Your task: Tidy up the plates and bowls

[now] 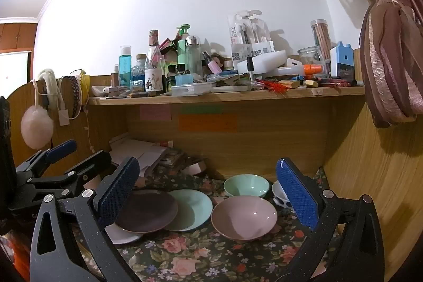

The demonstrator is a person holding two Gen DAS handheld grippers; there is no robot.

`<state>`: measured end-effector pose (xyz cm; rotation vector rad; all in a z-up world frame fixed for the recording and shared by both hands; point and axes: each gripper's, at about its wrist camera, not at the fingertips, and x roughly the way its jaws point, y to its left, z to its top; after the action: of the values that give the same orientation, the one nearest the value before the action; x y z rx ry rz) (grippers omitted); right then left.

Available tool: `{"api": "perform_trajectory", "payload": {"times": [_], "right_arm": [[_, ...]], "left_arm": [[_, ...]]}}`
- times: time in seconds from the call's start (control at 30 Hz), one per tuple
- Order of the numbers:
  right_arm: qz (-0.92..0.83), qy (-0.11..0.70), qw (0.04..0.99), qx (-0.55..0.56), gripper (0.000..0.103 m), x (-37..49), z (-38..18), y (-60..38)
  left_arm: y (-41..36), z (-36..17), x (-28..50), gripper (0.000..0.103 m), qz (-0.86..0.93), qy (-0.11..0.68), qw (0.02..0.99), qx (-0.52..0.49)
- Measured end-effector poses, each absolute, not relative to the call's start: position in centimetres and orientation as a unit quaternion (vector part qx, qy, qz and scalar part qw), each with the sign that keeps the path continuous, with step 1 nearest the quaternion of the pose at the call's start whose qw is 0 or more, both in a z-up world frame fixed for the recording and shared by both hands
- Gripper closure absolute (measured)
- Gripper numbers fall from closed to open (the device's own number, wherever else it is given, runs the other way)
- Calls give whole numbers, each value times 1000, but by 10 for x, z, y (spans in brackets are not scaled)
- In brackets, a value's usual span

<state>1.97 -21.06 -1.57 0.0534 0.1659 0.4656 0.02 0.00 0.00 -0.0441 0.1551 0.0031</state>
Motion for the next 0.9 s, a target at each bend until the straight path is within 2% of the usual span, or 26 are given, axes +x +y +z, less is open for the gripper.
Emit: {"api": "perform_trajectory", "payload": {"times": [0.9], "right_arm": [[232, 88, 968, 31, 0, 23, -19, -205]], "left_arm": [[-5, -3, 6, 0, 1, 76, 997, -20]]}}
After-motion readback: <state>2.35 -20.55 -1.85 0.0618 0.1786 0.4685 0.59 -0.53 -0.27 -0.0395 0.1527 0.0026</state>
